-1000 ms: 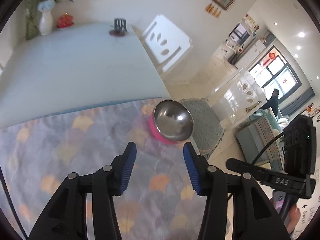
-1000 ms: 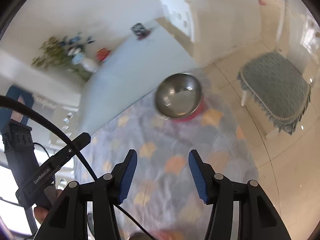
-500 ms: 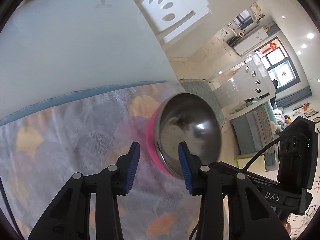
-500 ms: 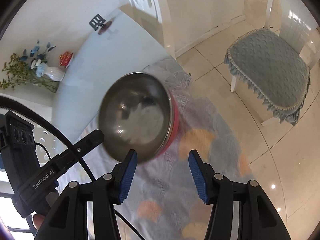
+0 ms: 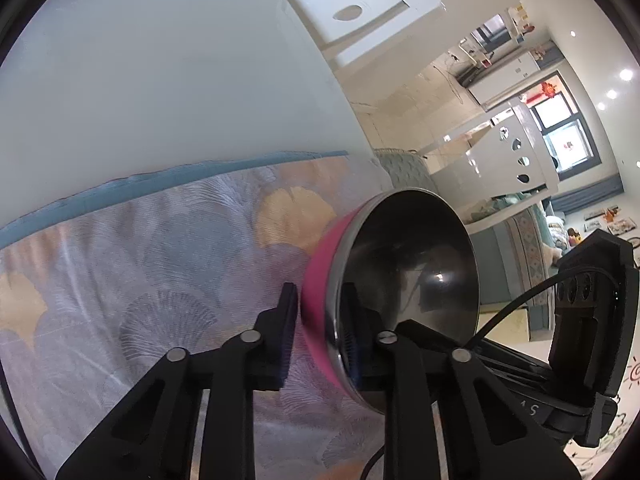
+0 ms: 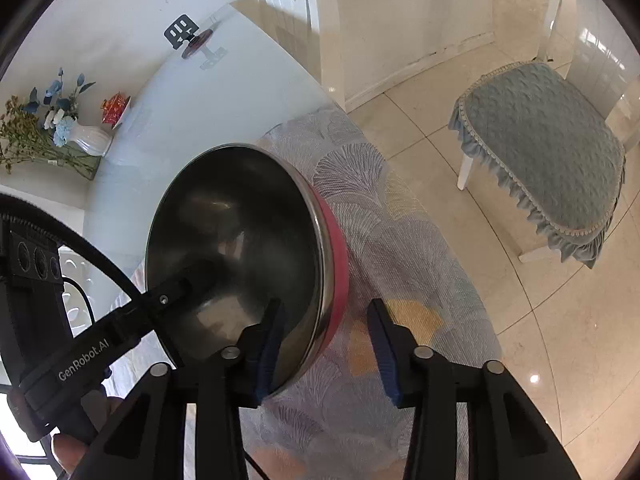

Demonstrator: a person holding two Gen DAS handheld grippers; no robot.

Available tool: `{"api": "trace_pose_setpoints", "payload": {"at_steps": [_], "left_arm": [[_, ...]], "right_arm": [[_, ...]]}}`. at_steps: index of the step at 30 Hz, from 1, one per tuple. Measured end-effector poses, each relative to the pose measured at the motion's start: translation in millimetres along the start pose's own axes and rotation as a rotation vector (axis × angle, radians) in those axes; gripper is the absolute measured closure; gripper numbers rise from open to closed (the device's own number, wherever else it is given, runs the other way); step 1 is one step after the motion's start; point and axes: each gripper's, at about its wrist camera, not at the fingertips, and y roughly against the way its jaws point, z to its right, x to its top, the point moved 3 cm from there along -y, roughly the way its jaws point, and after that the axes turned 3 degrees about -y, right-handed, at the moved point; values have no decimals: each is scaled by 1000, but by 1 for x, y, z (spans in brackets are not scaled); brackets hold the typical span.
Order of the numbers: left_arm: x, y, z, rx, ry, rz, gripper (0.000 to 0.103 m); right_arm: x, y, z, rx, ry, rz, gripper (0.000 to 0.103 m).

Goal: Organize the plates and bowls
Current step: 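Move both grippers to the pink steel bowl and grip its rim, then lift the pink steel bowl with both grippers and carry it to the stack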

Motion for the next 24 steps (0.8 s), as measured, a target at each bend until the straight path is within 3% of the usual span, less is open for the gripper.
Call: {"api": "trace_pose_setpoints", "payload": {"at_steps": [5,15,24], "left_arm": [[-1,1,6,24,-33,3,86],[-6,18,11,36,-56,19,85],[-21,62,24,38,-71,82,85]], "right_arm": [[-1,-3,-4,3,8,0,79],[-10,8,-11,-11,34,5,79],[-27,50,-32,0,82,48,79]]}}
